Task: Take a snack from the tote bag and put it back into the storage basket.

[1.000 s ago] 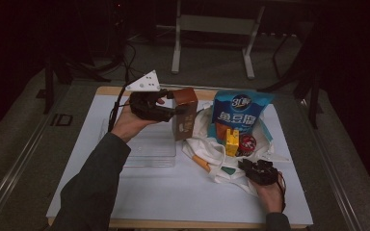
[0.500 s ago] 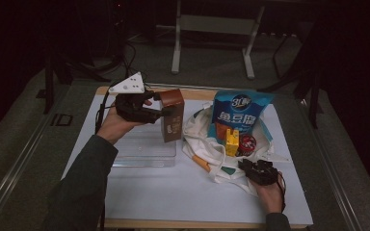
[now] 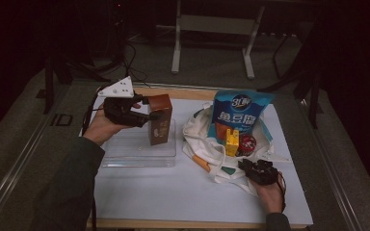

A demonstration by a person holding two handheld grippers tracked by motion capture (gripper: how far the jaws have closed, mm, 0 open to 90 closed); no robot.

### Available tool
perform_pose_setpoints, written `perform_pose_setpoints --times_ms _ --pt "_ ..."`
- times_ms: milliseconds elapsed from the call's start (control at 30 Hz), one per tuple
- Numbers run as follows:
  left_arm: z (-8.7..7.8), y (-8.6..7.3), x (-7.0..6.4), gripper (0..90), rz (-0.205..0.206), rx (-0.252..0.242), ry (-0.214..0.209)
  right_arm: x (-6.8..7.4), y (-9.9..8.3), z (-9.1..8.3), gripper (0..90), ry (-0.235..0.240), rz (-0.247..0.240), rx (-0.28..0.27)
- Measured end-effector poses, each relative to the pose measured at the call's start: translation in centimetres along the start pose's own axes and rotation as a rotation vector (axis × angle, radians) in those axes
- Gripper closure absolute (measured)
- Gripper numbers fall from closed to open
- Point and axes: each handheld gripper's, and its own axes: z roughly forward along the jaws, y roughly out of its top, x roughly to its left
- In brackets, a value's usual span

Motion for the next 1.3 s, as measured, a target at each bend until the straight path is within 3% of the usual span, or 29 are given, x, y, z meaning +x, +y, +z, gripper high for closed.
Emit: perform_pose_setpoints --times_ms 767,1067,1300 --pt "-1.8 -2.5 0.2 43.0 0.059 0.164 0.012 0.0 0.0 0.0 71.0 0.002 0.002 0.001" --pt "-2.0 -3.0 0.0 43.0 0.085 0.220 0.009 0.0 0.0 0.0 71.0 0.002 0.002 0.001" --pt "-1.7 -4.1 0.2 43.0 0.081 0.272 0.014 0.0 0.0 0.0 71.0 0.002 0.001 0.001"
